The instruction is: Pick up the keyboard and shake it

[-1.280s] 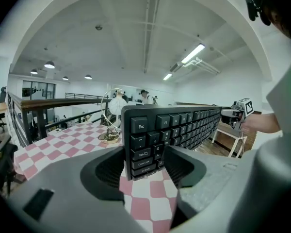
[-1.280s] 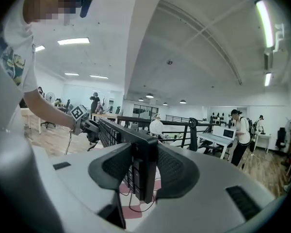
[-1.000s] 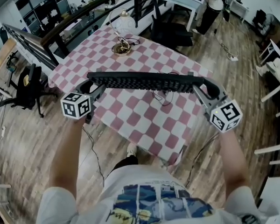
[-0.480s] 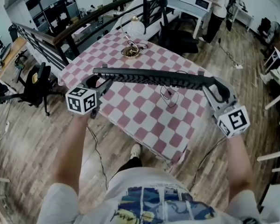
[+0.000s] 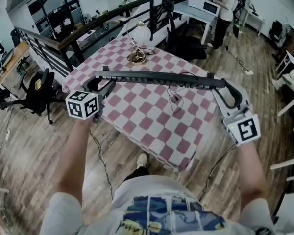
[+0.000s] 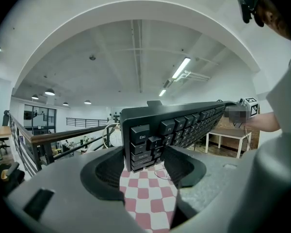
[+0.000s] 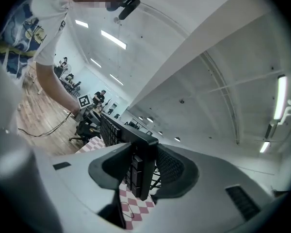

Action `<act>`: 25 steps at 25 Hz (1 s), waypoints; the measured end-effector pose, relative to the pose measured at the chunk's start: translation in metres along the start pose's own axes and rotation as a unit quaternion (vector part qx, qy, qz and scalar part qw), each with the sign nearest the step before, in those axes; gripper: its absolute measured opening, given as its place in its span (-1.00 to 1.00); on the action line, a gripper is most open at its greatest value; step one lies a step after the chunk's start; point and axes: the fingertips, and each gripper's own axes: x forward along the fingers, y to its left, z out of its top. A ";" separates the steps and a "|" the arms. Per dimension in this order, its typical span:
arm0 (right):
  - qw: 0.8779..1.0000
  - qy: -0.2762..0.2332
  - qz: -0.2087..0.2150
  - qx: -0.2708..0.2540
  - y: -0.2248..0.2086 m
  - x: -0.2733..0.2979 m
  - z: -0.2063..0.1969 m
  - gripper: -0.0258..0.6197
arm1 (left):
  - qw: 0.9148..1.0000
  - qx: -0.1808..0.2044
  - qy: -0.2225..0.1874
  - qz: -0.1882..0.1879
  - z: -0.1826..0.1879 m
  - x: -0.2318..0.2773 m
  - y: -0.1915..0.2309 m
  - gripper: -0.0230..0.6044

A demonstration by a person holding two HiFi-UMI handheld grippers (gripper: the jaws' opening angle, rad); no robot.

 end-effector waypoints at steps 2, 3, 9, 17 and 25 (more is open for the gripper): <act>1.000 -0.001 -0.006 -0.016 0.000 -0.003 0.006 -0.45 | 1.000 0.002 -0.005 0.001 0.005 -0.003 0.000 -0.12; 1.000 -0.001 -0.008 -0.021 0.000 -0.005 0.008 -0.45 | 1.000 0.003 -0.007 0.002 0.008 -0.004 -0.001 -0.12; 0.999 0.002 -0.018 -0.038 0.001 -0.017 0.014 -0.45 | 1.000 0.010 -0.016 0.004 0.015 -0.012 -0.008 -0.12; 0.998 0.000 -0.034 -0.056 0.001 -0.028 0.022 -0.45 | 0.999 0.022 -0.029 0.008 0.029 -0.020 -0.014 -0.12; 0.997 0.004 -0.040 -0.063 0.003 -0.036 0.026 -0.45 | 0.999 0.029 -0.036 0.010 0.036 -0.026 -0.018 -0.12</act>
